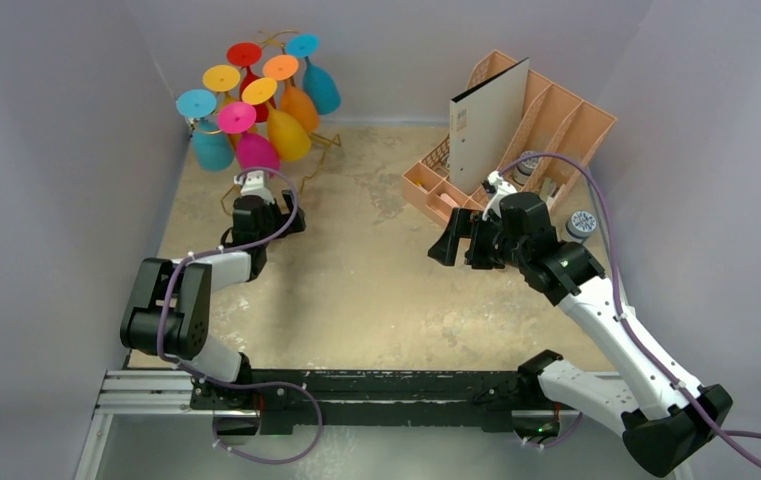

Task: Take the wine glass off the wine glass rack
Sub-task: Adjust the wine rack at the center of the board.

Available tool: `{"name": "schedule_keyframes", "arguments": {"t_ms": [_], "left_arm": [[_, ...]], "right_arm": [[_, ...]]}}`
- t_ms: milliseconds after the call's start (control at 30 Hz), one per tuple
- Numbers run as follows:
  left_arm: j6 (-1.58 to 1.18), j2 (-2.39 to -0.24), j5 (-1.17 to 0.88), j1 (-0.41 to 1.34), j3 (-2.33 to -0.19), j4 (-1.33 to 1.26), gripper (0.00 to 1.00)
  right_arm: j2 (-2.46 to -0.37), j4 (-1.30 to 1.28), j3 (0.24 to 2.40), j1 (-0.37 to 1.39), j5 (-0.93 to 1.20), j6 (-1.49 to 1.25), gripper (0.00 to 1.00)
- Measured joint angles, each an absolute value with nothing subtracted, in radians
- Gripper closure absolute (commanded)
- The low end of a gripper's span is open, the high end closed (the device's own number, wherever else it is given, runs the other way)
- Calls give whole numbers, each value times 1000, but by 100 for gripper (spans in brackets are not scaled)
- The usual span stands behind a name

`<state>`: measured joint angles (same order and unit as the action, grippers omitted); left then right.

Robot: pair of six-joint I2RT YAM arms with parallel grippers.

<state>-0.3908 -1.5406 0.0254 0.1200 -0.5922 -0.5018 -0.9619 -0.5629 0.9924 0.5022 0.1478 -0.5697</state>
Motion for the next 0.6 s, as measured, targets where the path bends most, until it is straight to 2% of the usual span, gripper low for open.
{"name": "schedule_keyframes", "arguments": {"t_ms": [600], "left_arm": [[-408, -1554, -150, 120, -554, -487, 26]], "right_arm": [[-971, -578, 992, 502, 148, -572, 1]]}}
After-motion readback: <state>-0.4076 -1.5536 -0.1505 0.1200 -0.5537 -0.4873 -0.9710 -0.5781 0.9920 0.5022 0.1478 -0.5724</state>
